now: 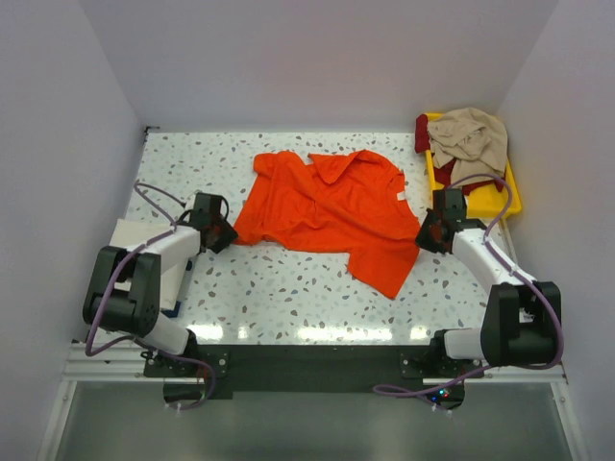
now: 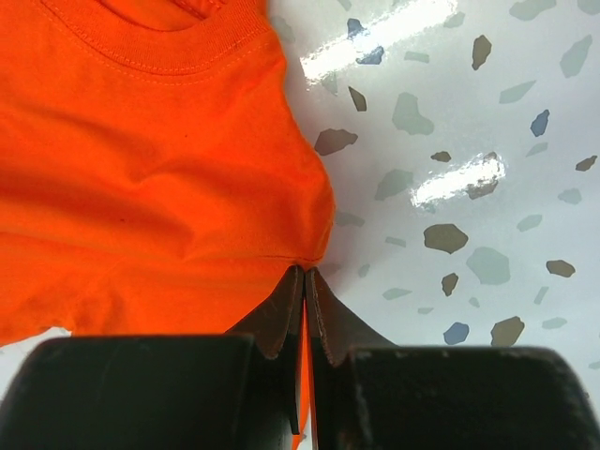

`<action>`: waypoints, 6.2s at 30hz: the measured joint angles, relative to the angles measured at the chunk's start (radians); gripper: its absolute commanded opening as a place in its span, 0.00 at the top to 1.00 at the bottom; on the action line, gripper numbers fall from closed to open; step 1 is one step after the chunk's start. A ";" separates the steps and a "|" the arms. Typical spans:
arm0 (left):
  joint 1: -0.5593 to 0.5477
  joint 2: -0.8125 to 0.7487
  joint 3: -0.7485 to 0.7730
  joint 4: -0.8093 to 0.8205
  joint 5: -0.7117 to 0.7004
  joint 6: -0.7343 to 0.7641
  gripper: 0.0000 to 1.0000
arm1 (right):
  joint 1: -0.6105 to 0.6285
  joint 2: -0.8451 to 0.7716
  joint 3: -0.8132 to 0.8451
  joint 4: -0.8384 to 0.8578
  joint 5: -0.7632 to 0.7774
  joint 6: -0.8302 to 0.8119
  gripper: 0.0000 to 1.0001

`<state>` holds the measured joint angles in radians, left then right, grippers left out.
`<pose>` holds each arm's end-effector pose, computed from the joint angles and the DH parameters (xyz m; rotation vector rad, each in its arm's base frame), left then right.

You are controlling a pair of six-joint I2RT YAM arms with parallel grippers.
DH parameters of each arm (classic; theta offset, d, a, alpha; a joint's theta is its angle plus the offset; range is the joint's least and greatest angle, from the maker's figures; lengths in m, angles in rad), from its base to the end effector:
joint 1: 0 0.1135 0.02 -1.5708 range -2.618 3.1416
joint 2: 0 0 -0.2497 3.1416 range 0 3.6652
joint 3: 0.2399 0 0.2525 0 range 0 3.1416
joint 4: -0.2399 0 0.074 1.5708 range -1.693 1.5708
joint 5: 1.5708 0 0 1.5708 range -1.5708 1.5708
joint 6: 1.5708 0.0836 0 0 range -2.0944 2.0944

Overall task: Fold and stack the t-shirts
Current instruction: Flatten the tshirt out

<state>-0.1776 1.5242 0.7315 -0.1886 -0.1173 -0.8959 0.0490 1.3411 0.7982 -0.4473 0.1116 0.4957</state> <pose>0.3074 -0.0452 0.0998 -0.9439 2.3843 -0.2687 0.2904 0.0049 0.1500 0.6070 2.4798 0.0678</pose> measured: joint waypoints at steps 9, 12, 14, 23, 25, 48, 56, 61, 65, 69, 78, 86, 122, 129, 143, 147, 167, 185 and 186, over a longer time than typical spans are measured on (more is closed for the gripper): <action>0.000 0.030 0.017 0.011 -0.017 -0.010 1.00 | -0.003 0.001 -0.002 0.023 -0.056 0.000 0.76; 0.000 0.034 0.017 0.013 -0.017 -0.006 1.00 | -0.004 0.000 -0.002 0.023 -0.075 0.001 0.66; 0.000 0.032 0.018 0.015 -0.017 -0.005 1.00 | -0.003 -0.003 -0.002 0.022 -0.079 0.001 0.58; 0.017 -0.085 0.042 -0.015 -0.037 0.002 1.00 | -0.004 -0.090 -0.016 -0.005 -0.082 0.009 0.46; 0.024 -0.113 0.043 -0.016 -0.043 0.009 1.00 | -0.004 -0.109 -0.030 -0.014 -0.081 0.012 0.46; 0.161 -0.225 0.027 -0.069 0.000 0.100 1.00 | -0.004 -0.024 -0.174 0.164 -0.111 0.066 0.51; 0.169 -0.229 0.027 -0.070 0.018 0.117 1.00 | -0.004 -0.021 -0.253 0.299 -0.166 0.136 0.67; 0.169 -0.229 0.027 -0.069 0.028 0.123 1.00 | -0.005 -0.019 -0.272 0.342 -0.183 0.165 0.93; 0.170 -0.230 0.028 -0.068 0.040 0.131 1.00 | -0.005 -0.021 -0.256 0.319 -0.190 0.174 1.00; 0.170 -0.243 0.054 -0.086 0.055 0.137 1.00 | -0.004 -0.095 -0.135 0.188 -0.194 0.168 1.00; 0.170 -0.333 0.418 -0.172 0.084 0.159 1.00 | -0.006 -0.265 0.377 -0.037 -0.178 0.137 1.00; 0.170 -0.455 0.821 -0.252 0.095 0.183 1.00 | -0.023 -0.292 0.767 -0.248 -0.147 0.105 1.00; 0.372 0.006 1.135 -0.045 0.359 0.173 1.00 | -0.026 0.106 1.108 0.167 -0.372 0.166 1.00; 0.369 -0.143 0.555 0.127 0.395 0.154 1.00 | -0.037 0.015 0.673 0.160 -0.347 0.148 1.00; 0.312 0.050 0.121 0.114 0.356 0.121 1.00 | -0.043 0.297 0.176 0.125 -0.275 0.095 0.30; 0.312 0.019 0.119 0.092 0.331 0.121 1.00 | -0.043 0.161 0.059 0.135 -0.266 0.087 0.31; 0.312 -0.021 0.087 0.067 0.311 0.130 1.00 | 0.255 -0.035 -0.235 0.246 -0.170 0.178 0.44; 0.312 -0.021 0.072 0.068 0.303 0.129 1.00 | 0.354 0.002 -0.259 0.359 -0.108 0.266 0.71; 0.312 -0.021 0.072 0.068 0.303 0.129 1.00 | 0.355 0.003 -0.259 0.357 -0.101 0.264 0.79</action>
<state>0.1341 1.5028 0.8032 -0.1207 0.1856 -0.7666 0.4038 1.3437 0.5388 -0.0898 0.0101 0.7593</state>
